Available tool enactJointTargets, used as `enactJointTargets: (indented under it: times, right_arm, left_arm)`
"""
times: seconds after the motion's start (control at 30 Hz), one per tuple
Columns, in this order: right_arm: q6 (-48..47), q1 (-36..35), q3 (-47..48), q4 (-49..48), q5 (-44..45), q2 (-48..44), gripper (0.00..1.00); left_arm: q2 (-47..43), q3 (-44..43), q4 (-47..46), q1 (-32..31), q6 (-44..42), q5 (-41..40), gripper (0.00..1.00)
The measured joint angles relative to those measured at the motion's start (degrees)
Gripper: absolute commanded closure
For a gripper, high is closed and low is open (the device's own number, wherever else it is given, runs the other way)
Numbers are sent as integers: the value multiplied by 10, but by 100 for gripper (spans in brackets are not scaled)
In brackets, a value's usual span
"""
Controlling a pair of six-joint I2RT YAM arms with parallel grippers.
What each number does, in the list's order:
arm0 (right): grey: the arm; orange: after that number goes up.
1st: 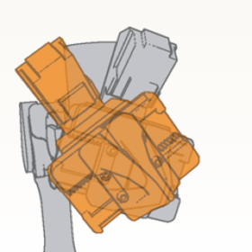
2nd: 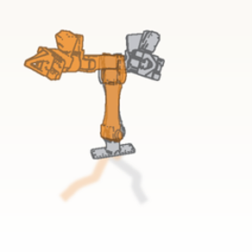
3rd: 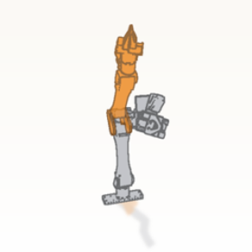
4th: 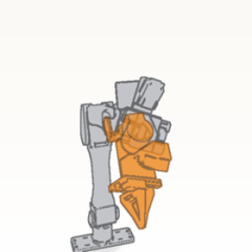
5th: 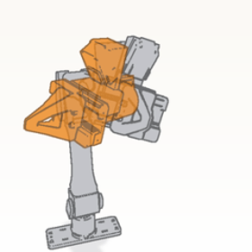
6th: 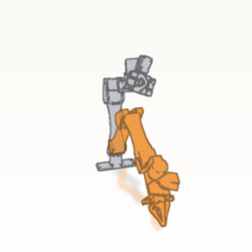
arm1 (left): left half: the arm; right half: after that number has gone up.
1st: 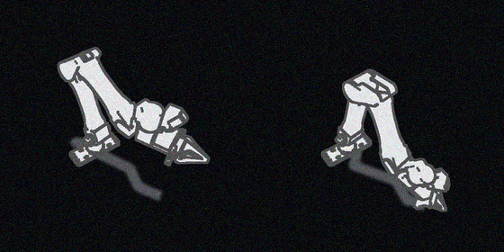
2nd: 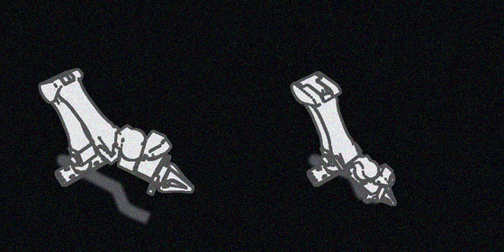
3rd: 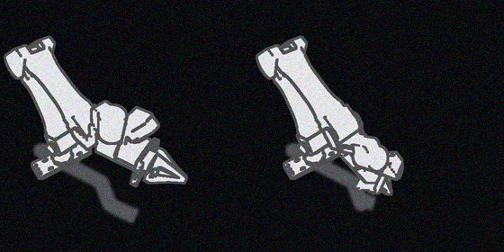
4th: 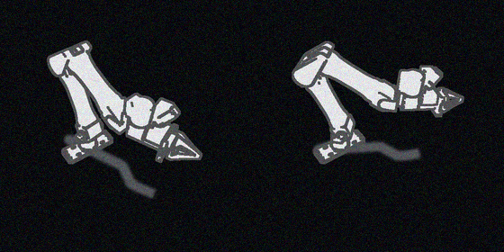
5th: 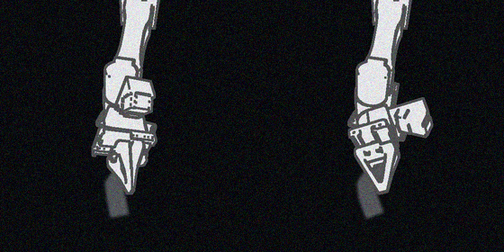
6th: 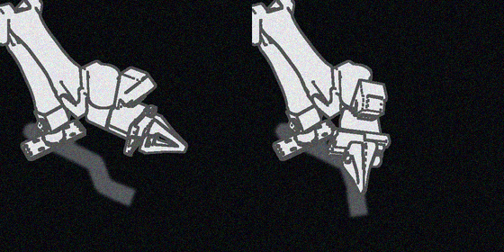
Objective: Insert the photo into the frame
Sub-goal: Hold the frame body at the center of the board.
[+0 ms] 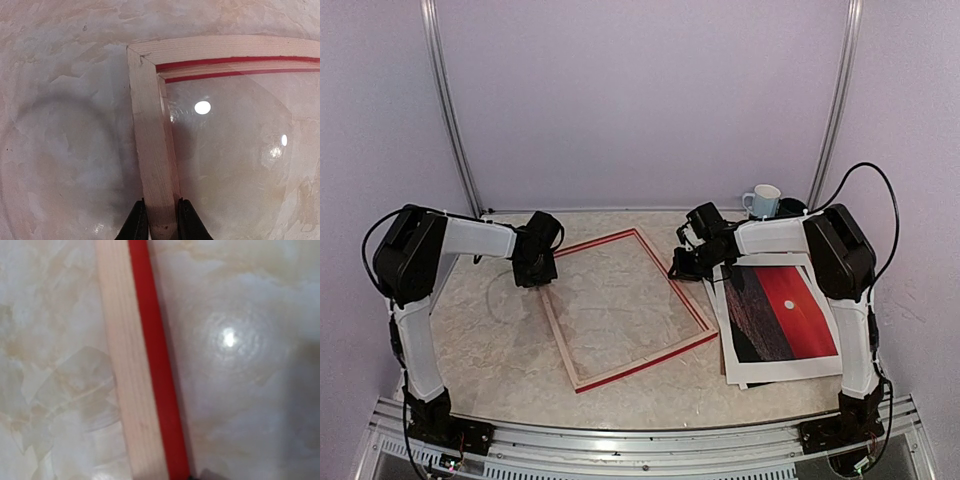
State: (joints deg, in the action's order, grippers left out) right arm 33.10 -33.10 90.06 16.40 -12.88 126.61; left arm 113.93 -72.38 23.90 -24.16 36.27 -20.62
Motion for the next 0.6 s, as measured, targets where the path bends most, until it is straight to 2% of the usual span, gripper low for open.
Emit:
enactJointTargets:
  times: [0.13,0.37,0.6]
  right_arm:
    - [-7,0,0,1,3,-1,100]
    - [-82,-7,1,22,31,-9,65]
    - [-203,-10,0,47,39,-45,49]
  left_arm:
    - [-3,5,-4,-2,17,-3,92]
    - [14,-23,2,3,8,7,93]
    - [59,-97,0,16,-89,70,92]
